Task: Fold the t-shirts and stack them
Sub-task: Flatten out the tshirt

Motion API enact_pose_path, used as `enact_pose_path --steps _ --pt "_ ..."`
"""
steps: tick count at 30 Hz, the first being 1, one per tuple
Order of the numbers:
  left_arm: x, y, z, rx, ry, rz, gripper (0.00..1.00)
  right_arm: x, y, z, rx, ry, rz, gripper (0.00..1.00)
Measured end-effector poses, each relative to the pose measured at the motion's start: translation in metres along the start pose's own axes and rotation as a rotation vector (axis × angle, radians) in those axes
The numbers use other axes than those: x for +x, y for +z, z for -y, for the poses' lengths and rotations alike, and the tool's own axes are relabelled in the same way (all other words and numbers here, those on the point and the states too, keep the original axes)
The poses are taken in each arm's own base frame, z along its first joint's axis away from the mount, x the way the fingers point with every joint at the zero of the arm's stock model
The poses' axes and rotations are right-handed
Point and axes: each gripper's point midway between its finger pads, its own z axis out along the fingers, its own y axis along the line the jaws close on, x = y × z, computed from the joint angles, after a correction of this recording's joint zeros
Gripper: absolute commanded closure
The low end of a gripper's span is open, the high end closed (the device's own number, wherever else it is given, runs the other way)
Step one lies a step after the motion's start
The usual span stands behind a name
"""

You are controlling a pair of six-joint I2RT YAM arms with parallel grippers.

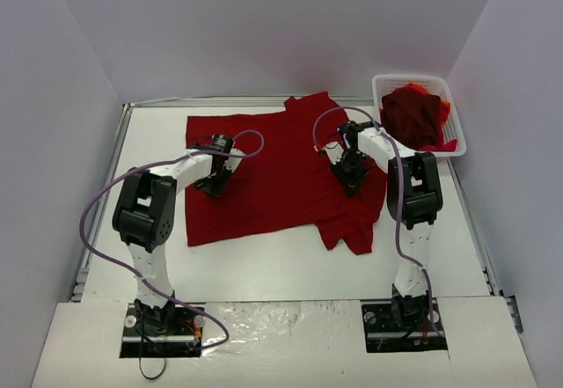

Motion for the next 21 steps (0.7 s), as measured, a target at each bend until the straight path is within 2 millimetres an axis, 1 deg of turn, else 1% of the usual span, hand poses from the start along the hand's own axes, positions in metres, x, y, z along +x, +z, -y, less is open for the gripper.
enact_pose_path --steps 7,13,18,21 --pt "-0.008 0.007 -0.005 -0.022 -0.01 -0.038 0.98 -0.008 0.001 0.006 0.0 0.026 -0.022 1.0" --pt "-0.019 0.013 -0.016 -0.069 -0.019 -0.07 0.98 -0.012 0.001 0.009 0.004 0.037 -0.031 1.0" --pt "-0.03 0.019 -0.034 -0.114 -0.068 -0.074 0.98 -0.021 0.001 0.016 0.017 0.053 -0.027 1.0" --pt "-0.037 0.023 -0.05 -0.147 -0.111 -0.066 0.98 -0.037 0.001 0.026 0.032 0.074 0.003 1.0"
